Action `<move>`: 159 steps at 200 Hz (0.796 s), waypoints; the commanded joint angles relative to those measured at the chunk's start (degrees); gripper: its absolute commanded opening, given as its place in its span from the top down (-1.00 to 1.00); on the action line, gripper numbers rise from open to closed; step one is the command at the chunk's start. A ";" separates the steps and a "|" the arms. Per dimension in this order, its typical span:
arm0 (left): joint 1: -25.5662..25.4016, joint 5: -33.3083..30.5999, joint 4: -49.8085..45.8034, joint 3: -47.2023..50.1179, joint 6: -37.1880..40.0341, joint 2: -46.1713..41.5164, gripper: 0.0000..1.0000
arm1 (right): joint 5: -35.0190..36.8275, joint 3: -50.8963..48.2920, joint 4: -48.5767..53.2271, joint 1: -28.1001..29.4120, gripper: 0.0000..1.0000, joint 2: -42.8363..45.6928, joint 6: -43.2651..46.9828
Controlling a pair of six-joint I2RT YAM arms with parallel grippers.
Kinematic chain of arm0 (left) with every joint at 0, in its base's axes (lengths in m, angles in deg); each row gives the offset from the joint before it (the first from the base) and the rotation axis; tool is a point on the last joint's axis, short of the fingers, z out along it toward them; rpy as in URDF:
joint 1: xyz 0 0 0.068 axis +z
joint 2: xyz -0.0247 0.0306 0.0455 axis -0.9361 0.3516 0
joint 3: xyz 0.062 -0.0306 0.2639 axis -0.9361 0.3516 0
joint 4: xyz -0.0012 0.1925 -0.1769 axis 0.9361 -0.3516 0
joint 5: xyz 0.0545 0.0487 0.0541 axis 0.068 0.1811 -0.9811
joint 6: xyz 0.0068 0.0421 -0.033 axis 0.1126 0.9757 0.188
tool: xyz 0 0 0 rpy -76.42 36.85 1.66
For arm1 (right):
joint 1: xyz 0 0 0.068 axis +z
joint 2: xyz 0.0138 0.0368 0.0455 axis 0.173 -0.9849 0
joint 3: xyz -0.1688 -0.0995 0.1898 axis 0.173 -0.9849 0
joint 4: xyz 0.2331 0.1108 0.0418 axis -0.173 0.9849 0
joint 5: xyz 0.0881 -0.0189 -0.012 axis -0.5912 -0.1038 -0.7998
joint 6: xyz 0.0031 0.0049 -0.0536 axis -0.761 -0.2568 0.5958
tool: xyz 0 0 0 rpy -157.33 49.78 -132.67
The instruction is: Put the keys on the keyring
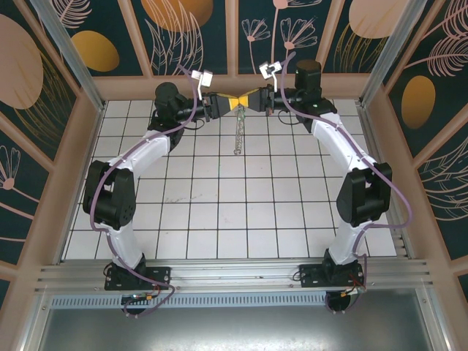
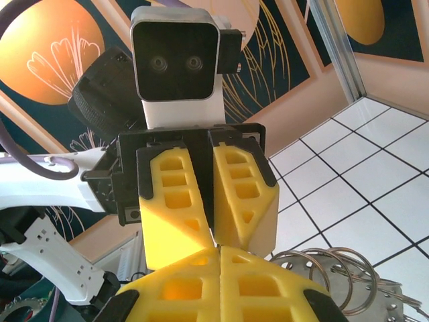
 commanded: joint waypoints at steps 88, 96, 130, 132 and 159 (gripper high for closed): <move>-1.35 -3.12 12.55 3.02 -6.36 -0.96 1.00 | 0.69 -3.00 -10.12 3.31 1.00 3.42 -6.03; -1.35 -3.34 13.52 3.28 -6.83 -1.15 1.00 | 1.15 -3.40 -11.06 3.32 1.00 3.65 -6.89; -1.37 -5.22 18.82 4.82 -10.19 -1.71 1.00 | 3.86 -5.03 -15.11 2.84 1.00 5.12 -10.74; -1.40 -5.27 19.10 4.94 -10.45 -1.73 1.00 | 4.03 -5.09 -15.40 2.80 1.00 5.29 -10.98; -1.35 -6.42 22.80 5.93 -12.59 -2.05 1.00 | 5.29 -7.23 -20.26 2.23 0.93 7.05 -14.82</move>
